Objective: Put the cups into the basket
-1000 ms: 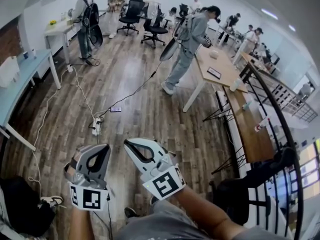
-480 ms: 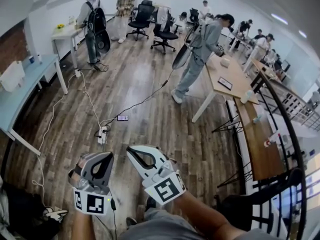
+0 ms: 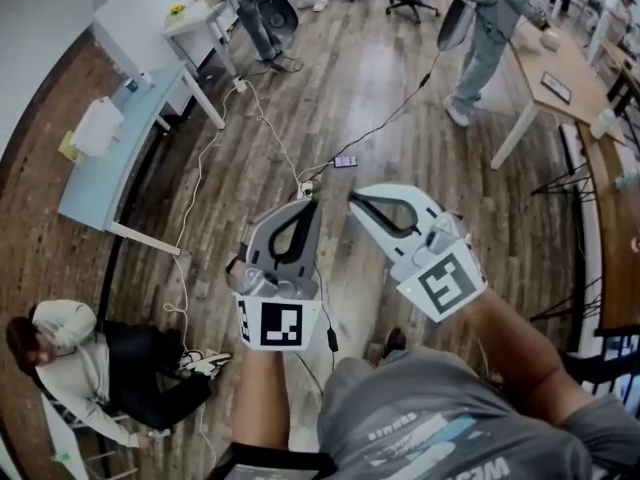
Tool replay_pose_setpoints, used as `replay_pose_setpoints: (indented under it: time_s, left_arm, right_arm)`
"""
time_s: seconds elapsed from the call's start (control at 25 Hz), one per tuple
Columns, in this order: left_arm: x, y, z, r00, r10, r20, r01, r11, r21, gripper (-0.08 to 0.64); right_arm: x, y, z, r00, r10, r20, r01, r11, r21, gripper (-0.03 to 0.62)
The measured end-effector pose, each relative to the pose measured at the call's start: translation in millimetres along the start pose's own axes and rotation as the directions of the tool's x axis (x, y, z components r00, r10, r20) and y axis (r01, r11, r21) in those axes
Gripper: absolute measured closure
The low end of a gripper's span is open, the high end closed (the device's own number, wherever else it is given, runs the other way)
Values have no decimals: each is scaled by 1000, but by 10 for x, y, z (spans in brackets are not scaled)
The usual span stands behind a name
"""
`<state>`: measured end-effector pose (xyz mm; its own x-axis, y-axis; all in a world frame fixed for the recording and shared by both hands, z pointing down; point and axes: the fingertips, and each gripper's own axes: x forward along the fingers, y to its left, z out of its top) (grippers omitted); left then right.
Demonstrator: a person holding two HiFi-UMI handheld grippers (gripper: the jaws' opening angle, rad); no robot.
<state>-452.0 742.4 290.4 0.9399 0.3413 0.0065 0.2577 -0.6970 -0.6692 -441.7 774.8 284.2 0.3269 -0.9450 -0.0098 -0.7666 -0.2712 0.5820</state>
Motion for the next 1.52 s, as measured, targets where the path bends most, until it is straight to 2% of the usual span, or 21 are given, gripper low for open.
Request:
replay_pose_setpoints:
  time_s: [0.12,0.24,0.32,0.44,0.68,0.92,1.08,1.52]
  left_arm:
    - [134,63,-25,999,-10,-43,11,1000,26,558]
    - [253,73,-25,998,-11,-55,12,1000,20,559]
    - [243,52,-85,999,-18,-51,18,1000,7,560]
    - [395,201,-195,1000,-4,-5,4,1000,0,560]
    - [581,603,-486,1000,-20,9,20,1000,9,560]
    - [714,937,-818,997,-54,59,54,999,-6,560]
    - [779,1215,-1000,997,-54,53,53,998,20,560]
    - [1028,1645,-1412,999,-35,31,35,999,7,558]
  right_arm:
    - [84,-100,-102,1000,18,-6,-18,999,39,580]
    - [93,-110,-285,995,67,-71,-62,996,71,580]
    - [134,-32,-328,997,64,-43,-59,993,103,580]
    - [353,-216,-306,999,27,20,-28,998,60,580]
    - [792,-467,-374,1000,-15,-16,16,999,44,580]
    - [1317,-576,-461,998,-52,-37,54,997,49,580]
    - [1614,-634,-489,997,-66,-48,69,996,50,580]
    - [2186,-867,-658,997,-44,-63,47,997,54,580]
